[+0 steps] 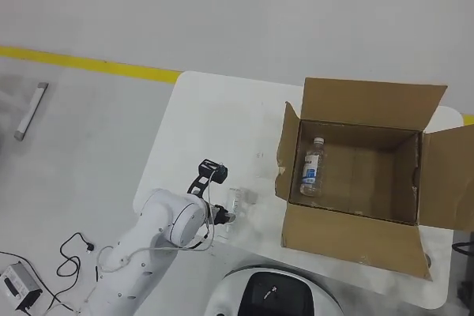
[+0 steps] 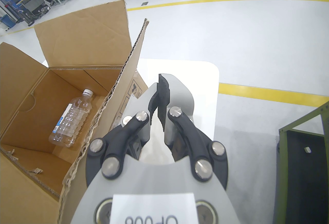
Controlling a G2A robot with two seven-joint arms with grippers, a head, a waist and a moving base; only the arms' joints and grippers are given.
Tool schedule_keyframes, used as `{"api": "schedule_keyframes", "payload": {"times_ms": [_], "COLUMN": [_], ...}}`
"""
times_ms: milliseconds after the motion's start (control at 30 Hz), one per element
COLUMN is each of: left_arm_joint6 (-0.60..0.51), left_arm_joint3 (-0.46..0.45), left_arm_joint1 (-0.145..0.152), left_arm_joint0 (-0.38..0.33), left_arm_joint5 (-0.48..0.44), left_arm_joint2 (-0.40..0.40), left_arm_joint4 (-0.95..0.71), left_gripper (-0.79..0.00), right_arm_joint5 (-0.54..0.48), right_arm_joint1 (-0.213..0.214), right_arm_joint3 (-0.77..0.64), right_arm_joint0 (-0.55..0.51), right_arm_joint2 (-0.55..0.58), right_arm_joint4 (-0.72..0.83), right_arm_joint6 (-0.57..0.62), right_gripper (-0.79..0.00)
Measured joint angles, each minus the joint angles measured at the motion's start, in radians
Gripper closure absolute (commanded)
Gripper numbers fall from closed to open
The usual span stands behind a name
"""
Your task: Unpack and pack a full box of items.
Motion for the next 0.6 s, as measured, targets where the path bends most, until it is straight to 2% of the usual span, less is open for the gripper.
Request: {"api": "schedule_keyframes", "payload": {"times_ms": [167, 300, 600], "left_arm_joint6": [0.004, 0.072, 0.132], "left_arm_joint3": [0.002, 0.026, 0.121], "left_arm_joint1": [0.0, -0.002, -0.018], "left_arm_joint0": [0.002, 0.015, -0.006], "left_arm_joint5": [-0.002, -0.015, 0.05], "left_arm_joint2": [0.0, 0.012, 0.056], "left_arm_joint4": [0.0, -0.005, -0.007], "left_gripper": [-0.785, -0.785, -0.785], "right_arm_joint5": [0.0, 0.0, 0.0], "right_arm_joint1": [0.0, 0.0, 0.0], "right_arm_joint3": [0.0, 0.0, 0.0], "right_arm_joint0": [0.0, 0.0, 0.0], "right_arm_joint2": [0.0, 0.0, 0.0], "right_arm_joint4": [0.0, 0.0, 0.0], "right_arm_joint6": [0.0, 0.0, 0.0], "right_gripper": [0.0, 0.0, 0.0]}}
